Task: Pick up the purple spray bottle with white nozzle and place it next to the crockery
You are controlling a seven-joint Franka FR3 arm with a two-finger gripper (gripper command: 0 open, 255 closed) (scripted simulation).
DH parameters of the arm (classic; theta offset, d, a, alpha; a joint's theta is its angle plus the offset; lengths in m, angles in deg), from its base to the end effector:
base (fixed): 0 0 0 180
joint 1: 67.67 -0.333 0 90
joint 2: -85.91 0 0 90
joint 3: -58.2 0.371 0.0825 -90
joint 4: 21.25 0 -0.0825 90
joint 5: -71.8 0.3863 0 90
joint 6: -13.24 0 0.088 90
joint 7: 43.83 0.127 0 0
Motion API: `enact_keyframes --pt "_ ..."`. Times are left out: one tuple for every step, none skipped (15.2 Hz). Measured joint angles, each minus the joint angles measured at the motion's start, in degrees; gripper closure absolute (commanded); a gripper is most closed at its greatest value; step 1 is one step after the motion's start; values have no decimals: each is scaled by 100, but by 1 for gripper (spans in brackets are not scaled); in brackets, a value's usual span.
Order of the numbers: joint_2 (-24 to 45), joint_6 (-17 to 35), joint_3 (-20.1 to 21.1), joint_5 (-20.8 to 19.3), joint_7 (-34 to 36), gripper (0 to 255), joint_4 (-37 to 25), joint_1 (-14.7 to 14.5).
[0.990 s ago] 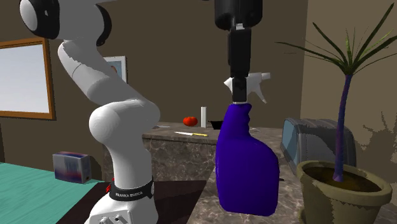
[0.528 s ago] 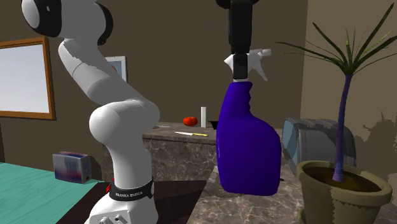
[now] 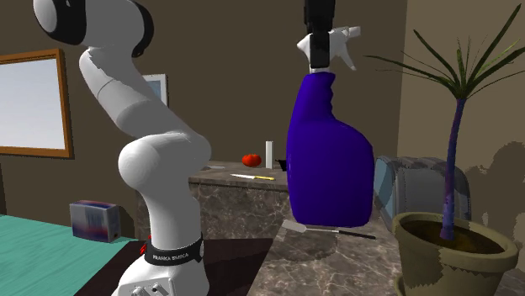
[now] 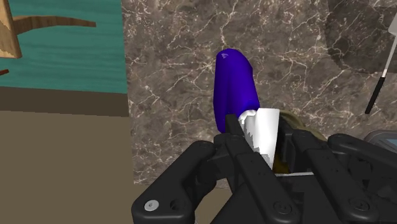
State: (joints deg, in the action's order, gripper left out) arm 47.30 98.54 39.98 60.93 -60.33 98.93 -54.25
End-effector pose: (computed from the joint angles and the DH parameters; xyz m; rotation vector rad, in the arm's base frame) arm 0.2282 -0.2265 0.6747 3.1146 -0.3458 0.0595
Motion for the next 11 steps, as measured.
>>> enact_keyframes --pt "15 -71 9 7 -5 255 -85 -4" --pt "43 -143 23 21 -2 255 -184 -12" --pt "80 -210 25 29 -12 255 -288 -18" --pt "107 -272 28 37 -19 255 -377 -23" --pt "140 -358 34 46 -28 255 -495 -29" --pt "182 -419 44 61 -26 255 -597 -39" --pt "197 -477 46 64 -36 255 -670 -41" --pt "250 -549 49 76 -43 255 -793 -51" --pt "293 -637 46 83 -61 255 -926 -57" --pt "334 -706 43 89 -76 255 -1037 -62" --pt "372 -778 45 98 -84 255 -1145 -68"
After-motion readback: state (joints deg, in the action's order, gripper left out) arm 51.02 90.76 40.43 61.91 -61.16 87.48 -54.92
